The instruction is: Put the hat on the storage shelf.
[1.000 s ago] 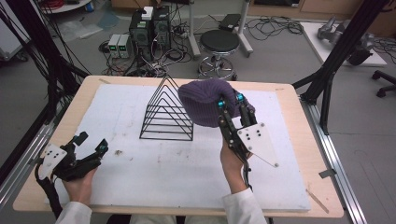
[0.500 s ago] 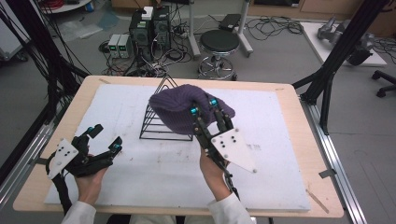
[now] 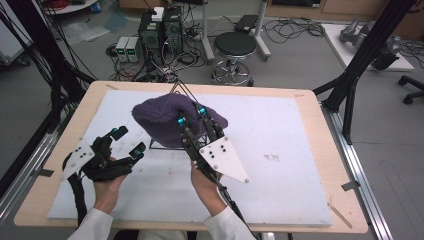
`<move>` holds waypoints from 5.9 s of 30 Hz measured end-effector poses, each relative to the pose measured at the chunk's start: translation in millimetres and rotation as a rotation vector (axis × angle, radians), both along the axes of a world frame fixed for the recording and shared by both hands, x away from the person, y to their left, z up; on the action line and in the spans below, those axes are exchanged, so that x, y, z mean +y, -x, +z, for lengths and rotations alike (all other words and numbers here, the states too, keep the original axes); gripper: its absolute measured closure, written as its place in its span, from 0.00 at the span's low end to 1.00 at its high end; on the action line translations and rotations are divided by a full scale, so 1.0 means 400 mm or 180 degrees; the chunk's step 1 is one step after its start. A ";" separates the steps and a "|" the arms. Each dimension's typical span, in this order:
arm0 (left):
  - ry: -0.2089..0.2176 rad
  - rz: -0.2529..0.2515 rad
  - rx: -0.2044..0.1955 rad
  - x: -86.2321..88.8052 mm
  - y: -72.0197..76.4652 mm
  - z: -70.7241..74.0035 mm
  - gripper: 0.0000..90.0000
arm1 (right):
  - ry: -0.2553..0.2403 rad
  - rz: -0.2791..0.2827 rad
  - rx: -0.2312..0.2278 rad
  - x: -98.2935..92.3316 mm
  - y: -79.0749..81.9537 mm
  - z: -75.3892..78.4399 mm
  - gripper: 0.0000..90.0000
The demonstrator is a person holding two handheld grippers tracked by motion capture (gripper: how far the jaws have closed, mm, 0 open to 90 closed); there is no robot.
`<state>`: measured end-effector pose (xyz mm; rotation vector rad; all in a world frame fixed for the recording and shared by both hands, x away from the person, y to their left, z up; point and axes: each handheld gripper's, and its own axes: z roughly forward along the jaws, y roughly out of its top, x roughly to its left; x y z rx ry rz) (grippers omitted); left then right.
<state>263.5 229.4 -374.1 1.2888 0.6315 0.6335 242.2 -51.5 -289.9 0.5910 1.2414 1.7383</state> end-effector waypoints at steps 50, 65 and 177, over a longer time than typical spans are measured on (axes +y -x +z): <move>-0.0007 -0.0532 0.0185 -0.068 -0.096 0.086 0.91 | -0.0091 -0.0178 0.0045 -0.035 -0.034 0.027 0.79; -0.0174 -0.0401 0.0123 -0.056 -0.162 0.210 0.91 | -0.0152 -0.0294 -0.0003 -0.034 -0.067 0.086 0.79; 0.0203 0.0564 0.0582 0.044 -0.177 -0.075 0.33 | 0.0062 -0.0778 0.0885 0.002 -0.172 -0.135 0.24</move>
